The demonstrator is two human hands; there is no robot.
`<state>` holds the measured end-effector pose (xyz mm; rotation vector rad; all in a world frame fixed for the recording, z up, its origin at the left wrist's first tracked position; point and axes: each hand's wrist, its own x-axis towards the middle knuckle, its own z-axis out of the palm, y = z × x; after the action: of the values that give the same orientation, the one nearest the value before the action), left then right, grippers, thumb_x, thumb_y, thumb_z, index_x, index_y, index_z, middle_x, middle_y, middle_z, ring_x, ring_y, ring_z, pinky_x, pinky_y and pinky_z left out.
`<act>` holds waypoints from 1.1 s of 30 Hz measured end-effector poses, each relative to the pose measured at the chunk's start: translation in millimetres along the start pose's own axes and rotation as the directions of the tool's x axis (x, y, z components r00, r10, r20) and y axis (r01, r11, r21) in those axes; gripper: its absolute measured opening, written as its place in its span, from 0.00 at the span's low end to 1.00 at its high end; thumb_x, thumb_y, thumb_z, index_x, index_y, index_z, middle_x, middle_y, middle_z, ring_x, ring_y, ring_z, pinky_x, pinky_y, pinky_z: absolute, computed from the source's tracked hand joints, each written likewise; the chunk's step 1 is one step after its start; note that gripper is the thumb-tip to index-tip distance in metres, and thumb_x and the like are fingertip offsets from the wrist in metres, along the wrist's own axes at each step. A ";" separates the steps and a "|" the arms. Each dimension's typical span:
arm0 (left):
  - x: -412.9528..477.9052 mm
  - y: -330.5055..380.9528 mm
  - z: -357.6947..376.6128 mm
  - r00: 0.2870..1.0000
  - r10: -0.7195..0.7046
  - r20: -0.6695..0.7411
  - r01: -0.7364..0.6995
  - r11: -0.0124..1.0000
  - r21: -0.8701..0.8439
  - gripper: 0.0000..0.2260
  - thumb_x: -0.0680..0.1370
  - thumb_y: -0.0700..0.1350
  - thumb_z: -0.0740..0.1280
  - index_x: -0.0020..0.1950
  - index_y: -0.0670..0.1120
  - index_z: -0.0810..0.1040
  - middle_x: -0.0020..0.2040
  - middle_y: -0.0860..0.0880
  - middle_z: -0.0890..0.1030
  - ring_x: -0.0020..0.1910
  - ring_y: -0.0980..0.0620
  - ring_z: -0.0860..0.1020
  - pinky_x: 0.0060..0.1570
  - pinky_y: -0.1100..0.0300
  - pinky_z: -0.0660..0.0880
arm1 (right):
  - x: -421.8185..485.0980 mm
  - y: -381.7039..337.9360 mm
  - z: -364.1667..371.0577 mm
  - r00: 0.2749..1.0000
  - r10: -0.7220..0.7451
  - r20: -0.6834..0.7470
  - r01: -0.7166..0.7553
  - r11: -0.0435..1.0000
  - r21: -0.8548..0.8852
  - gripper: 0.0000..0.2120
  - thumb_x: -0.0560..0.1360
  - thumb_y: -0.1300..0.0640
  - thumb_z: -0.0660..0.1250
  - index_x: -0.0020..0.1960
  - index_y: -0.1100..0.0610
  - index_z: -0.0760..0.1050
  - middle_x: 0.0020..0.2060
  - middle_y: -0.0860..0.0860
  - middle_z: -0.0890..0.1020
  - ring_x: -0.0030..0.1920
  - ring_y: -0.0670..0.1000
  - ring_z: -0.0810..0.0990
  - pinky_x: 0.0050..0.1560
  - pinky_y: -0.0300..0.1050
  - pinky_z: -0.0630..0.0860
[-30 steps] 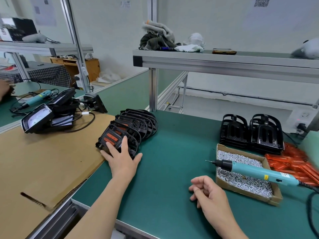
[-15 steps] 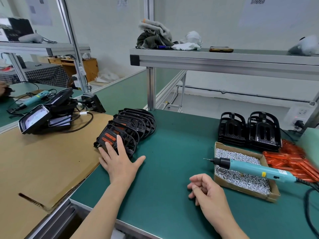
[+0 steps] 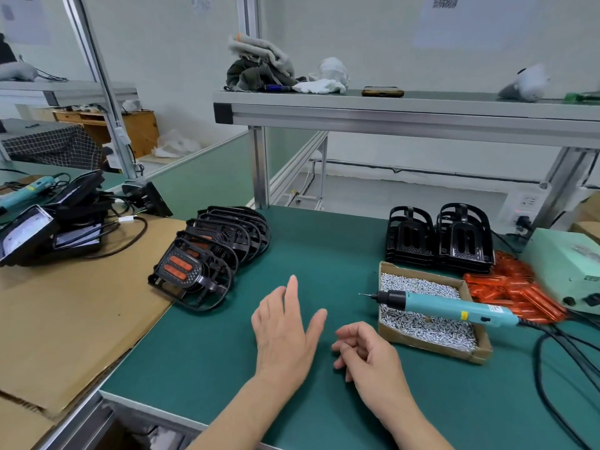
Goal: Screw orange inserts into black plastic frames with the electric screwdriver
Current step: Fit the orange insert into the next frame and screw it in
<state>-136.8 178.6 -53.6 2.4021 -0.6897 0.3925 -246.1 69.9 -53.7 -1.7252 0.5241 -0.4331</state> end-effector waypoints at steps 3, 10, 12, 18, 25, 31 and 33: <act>-5.1 18.6 4.8 0.999 0.010 0.053 -0.005 0.997 -0.081 0.28 0.82 0.59 0.57 0.79 0.47 0.60 0.62 0.50 0.71 0.61 0.47 0.68 0.62 0.54 0.63 | 0.7 0.3 -0.6 0.999 -0.012 -0.034 0.012 1.000 0.022 0.12 0.78 0.71 0.63 0.50 0.56 0.78 0.40 0.52 0.85 0.33 0.50 0.82 0.30 0.43 0.75; -10.5 38.1 20.2 0.965 0.136 0.225 -0.086 0.972 -0.217 0.15 0.84 0.53 0.52 0.61 0.48 0.74 0.52 0.53 0.73 0.54 0.52 0.70 0.58 0.59 0.67 | 0.9 0.0 -3.2 0.993 -0.021 -0.116 0.028 0.997 0.065 0.12 0.77 0.71 0.64 0.49 0.54 0.77 0.39 0.51 0.85 0.33 0.48 0.79 0.32 0.43 0.76; -8.6 37.5 22.9 0.948 0.171 0.270 -0.114 0.970 -0.214 0.15 0.84 0.54 0.50 0.53 0.50 0.74 0.48 0.54 0.73 0.51 0.53 0.70 0.56 0.59 0.68 | 1.0 -0.7 -3.9 0.991 -0.003 -0.131 0.013 0.997 0.076 0.13 0.77 0.71 0.63 0.51 0.54 0.77 0.40 0.53 0.85 0.33 0.48 0.80 0.32 0.43 0.76; -7.8 31.5 26.4 0.938 0.204 0.280 -0.139 0.962 -0.234 0.18 0.84 0.54 0.51 0.44 0.49 0.76 0.41 0.55 0.70 0.45 0.54 0.70 0.49 0.60 0.68 | -0.4 -0.9 -3.7 0.992 -0.011 -0.129 0.012 1.000 0.005 0.14 0.78 0.69 0.63 0.53 0.51 0.75 0.41 0.53 0.85 0.34 0.49 0.80 0.37 0.49 0.79; -8.6 32.4 25.3 0.940 0.215 0.265 -0.138 0.950 -0.279 0.17 0.83 0.56 0.50 0.38 0.54 0.69 0.39 0.54 0.70 0.43 0.54 0.70 0.46 0.58 0.67 | -5.5 -12.0 -11.5 0.958 -0.118 -0.260 0.138 0.989 0.061 0.18 0.79 0.69 0.62 0.59 0.46 0.71 0.47 0.48 0.83 0.35 0.49 0.82 0.34 0.42 0.78; -9.5 29.1 30.5 0.952 0.176 0.251 -0.097 0.949 -0.300 0.20 0.82 0.58 0.49 0.37 0.50 0.69 0.38 0.54 0.70 0.44 0.56 0.70 0.45 0.58 0.67 | 27.4 -48.6 -61.0 0.862 -0.249 -0.441 0.309 0.949 0.068 0.18 0.79 0.70 0.61 0.59 0.49 0.71 0.46 0.46 0.82 0.38 0.48 0.84 0.31 0.40 0.77; -9.4 28.1 32.5 0.953 0.177 0.248 -0.095 0.946 -0.309 0.20 0.82 0.59 0.49 0.36 0.50 0.67 0.38 0.54 0.69 0.44 0.57 0.70 0.44 0.59 0.66 | 52.7 -57.3 -93.2 0.826 -0.258 -0.501 0.292 0.956 -0.012 0.16 0.79 0.69 0.62 0.59 0.51 0.72 0.46 0.47 0.82 0.39 0.47 0.84 0.36 0.44 0.80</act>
<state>-156.6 142.8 -69.6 2.1480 -0.9699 0.0065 -247.2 -24.9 22.2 -1.6254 0.6188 -1.1158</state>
